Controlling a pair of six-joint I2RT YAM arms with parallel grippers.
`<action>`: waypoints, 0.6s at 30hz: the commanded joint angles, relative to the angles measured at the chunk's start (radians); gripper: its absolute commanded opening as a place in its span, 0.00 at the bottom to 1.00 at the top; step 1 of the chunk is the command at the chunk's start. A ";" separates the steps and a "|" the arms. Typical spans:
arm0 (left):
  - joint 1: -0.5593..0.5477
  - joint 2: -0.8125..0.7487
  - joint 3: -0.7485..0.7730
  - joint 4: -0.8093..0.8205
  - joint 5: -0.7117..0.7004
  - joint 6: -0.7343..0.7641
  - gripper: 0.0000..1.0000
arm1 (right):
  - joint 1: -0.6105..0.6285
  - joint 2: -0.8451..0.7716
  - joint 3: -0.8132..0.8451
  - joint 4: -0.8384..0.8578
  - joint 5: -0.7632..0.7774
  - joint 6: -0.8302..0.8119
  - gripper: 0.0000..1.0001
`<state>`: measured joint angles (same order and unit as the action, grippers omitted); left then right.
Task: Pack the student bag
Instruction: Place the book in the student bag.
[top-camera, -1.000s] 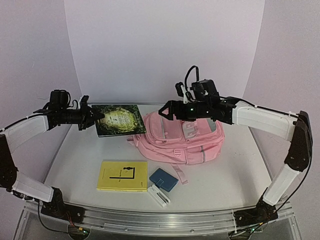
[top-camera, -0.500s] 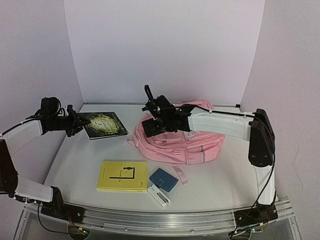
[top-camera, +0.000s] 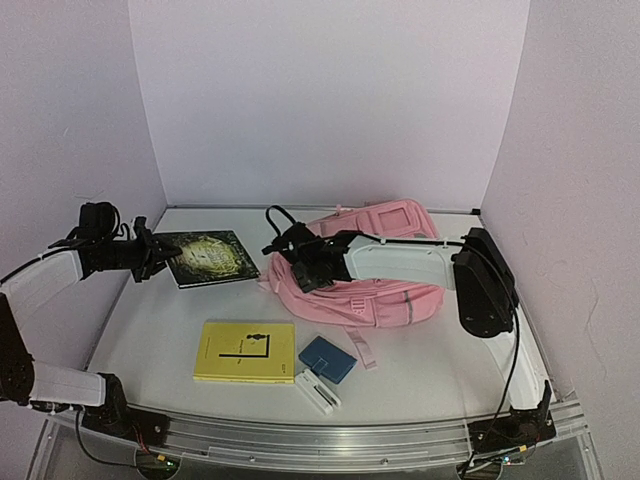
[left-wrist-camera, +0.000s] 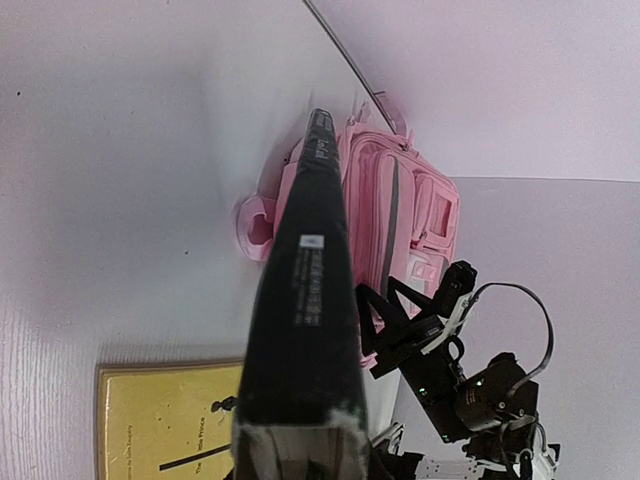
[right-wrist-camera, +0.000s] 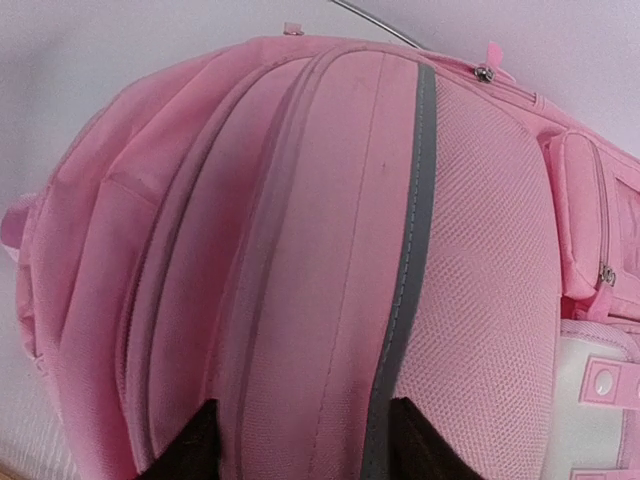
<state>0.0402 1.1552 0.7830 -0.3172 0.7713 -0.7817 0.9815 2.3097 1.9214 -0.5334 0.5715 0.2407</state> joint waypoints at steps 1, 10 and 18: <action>-0.002 -0.026 0.045 0.059 0.114 0.013 0.00 | -0.013 -0.011 0.027 -0.044 0.113 0.031 0.21; -0.154 -0.020 0.100 0.113 0.067 -0.088 0.00 | -0.057 -0.267 -0.031 0.047 -0.048 0.117 0.00; -0.226 0.043 0.106 0.288 0.033 -0.201 0.00 | -0.112 -0.490 -0.190 0.189 -0.273 0.168 0.00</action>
<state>-0.1866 1.1912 0.8230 -0.2269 0.8067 -0.9074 0.8863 1.9474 1.7786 -0.4894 0.3962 0.3609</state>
